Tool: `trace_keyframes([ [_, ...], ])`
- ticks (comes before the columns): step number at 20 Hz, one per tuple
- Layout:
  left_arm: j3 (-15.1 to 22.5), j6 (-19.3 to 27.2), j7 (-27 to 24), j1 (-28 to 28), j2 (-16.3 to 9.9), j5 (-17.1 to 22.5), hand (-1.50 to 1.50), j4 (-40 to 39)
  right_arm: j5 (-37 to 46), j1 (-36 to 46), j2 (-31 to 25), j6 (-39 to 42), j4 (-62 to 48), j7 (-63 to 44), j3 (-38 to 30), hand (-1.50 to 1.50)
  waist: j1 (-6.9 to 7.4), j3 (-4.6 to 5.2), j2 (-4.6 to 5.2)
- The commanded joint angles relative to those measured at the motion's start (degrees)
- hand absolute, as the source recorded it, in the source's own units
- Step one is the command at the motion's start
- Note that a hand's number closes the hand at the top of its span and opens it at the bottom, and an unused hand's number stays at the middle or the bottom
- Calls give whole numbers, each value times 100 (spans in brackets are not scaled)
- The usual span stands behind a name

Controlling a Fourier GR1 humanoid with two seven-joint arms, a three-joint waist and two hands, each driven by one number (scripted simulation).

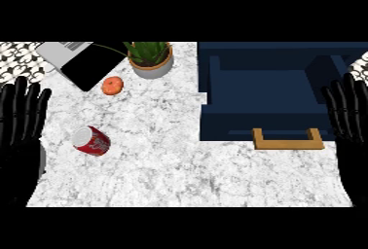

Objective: Pick up the can, place it into the drawer and close the drawer

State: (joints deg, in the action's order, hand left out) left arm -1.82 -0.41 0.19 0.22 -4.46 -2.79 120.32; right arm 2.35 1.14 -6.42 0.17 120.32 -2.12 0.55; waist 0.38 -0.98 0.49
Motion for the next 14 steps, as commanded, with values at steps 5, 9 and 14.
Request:
trace_keyframes([
  [5, -1071, -977, -422, 537, -497, 1483, -150, 1, 27, -15, 325, -151, -158, 119, 104, -150, -6, 101, -54],
  [9, -1560, -469, 1023, 788, -625, 1636, -150, -665, -305, -336, 249, -429, -382, -838, -541, -150, -8, 100, -29],
  [14, -1829, -461, 1713, 704, -800, 2064, -150, -366, -491, -567, 113, -247, -6, -1112, -639, -150, -37, 97, -54],
])
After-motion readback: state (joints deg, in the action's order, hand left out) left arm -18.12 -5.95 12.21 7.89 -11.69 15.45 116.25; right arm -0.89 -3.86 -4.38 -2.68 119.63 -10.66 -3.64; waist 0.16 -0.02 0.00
